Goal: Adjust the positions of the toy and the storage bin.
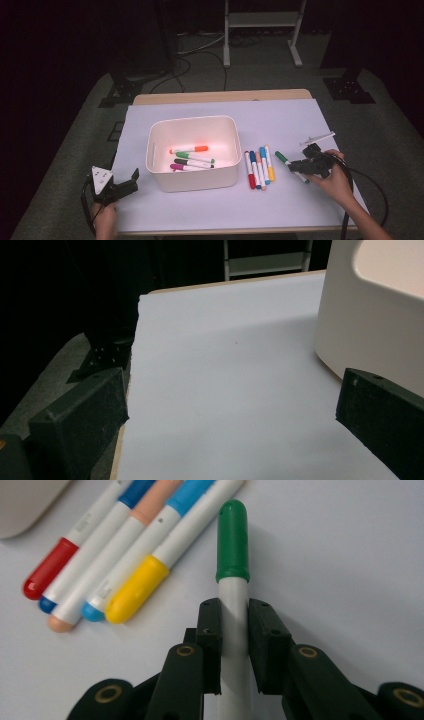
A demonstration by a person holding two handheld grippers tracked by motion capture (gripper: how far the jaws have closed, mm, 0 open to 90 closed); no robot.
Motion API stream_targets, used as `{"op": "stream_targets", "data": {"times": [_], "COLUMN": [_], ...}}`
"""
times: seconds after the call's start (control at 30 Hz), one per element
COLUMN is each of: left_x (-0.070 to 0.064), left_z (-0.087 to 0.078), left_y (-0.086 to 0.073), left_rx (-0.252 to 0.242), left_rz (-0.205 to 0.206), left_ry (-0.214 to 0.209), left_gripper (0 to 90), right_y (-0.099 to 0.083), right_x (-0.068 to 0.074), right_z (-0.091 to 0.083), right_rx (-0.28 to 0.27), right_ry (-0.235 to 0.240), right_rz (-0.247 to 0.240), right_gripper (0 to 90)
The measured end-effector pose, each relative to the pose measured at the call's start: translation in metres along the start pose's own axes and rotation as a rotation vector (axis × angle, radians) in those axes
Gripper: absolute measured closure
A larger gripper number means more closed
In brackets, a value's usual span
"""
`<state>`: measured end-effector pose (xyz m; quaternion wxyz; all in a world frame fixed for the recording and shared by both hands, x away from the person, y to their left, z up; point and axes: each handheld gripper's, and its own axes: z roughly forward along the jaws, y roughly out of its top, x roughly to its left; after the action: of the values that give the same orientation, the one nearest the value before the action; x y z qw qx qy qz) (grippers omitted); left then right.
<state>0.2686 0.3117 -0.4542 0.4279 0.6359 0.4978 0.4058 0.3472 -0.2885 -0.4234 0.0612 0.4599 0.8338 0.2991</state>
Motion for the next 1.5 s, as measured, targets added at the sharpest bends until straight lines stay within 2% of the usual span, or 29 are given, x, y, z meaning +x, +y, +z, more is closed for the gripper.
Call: {"op": "stream_targets", "data": {"times": [0.3,0.67,1.2,1.5], "left_x": [0.0,0.0,0.0,0.0], "left_z": [0.0,0.0,0.0,0.0], "left_y": [0.0,0.0,0.0,0.0], "left_rx": [-0.001,-0.002,0.001,0.002], "left_rz": [0.003,0.002,0.004,0.001], "left_ry": [0.001,-0.001,-0.003,-0.002], "left_gripper": [0.0,0.0,0.0,0.0], "right_y": [0.015,0.05,0.095,0.115], "right_x": [0.015,0.049,0.089,0.108], "right_z": [-0.021,-0.047,-0.075,-0.08], "right_rx": [-0.051,-0.088,-0.105,-0.099], "right_ry": [0.078,0.145,0.192,0.228], "right_rz": [-0.021,-0.122,-0.235,-0.279], "right_gripper": [75.6,75.6,75.5,75.5]}}
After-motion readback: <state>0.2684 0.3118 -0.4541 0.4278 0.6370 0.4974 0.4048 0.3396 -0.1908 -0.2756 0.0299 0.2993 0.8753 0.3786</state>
